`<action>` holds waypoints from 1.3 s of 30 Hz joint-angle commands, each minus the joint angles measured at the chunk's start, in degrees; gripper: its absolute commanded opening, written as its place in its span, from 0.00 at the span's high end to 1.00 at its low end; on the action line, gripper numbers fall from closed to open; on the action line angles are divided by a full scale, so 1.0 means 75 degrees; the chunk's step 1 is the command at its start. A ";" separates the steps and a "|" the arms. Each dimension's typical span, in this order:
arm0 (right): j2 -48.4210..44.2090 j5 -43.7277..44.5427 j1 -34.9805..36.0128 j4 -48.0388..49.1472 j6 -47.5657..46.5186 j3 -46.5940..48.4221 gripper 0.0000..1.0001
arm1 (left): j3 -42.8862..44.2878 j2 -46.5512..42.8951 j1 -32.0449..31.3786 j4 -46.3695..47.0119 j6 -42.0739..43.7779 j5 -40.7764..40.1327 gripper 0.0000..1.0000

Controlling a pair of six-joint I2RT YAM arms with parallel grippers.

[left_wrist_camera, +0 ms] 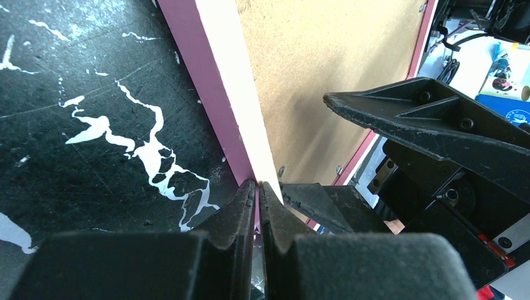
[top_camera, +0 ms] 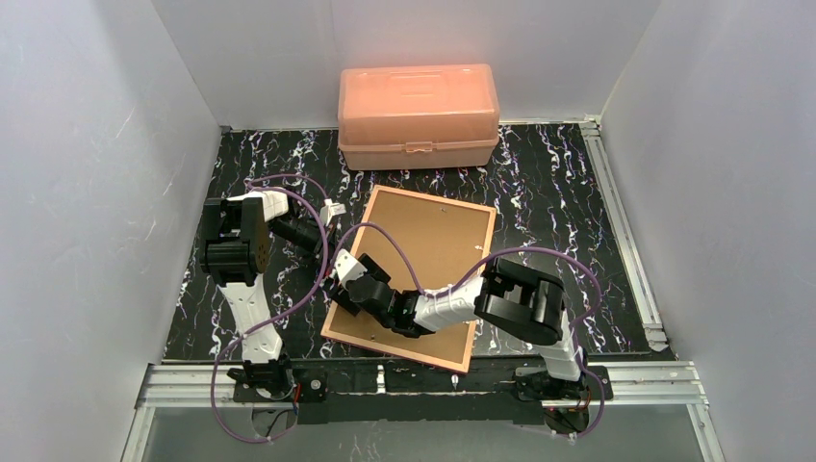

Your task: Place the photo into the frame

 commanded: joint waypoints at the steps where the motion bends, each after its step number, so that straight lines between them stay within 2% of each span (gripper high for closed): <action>1: 0.0361 0.0176 -0.0134 -0.0258 -0.0175 0.0037 0.22 | -0.0114 -0.0169 -0.0089 -0.0061 0.0266 -0.0012 0.96; 27: 0.0550 0.0251 -0.0277 0.0052 0.0265 0.0072 0.23 | -0.0209 -0.0145 -0.0227 -0.0483 0.0754 0.0133 0.97; 32: -0.0763 -0.0537 -0.0567 -0.0898 0.1287 0.0068 0.11 | 0.0319 -0.0275 0.0012 -0.1286 0.1008 0.0370 0.96; 36: -0.2081 -0.0954 -0.1673 -0.2107 0.2392 -0.0068 0.03 | 0.0662 -0.0607 0.0624 -0.1852 0.1558 0.0026 0.93; 39: -0.2593 -0.0922 -0.2529 -0.3350 0.2789 0.0362 0.01 | 0.0221 -0.0961 0.0695 -0.1688 0.1991 -0.0660 0.92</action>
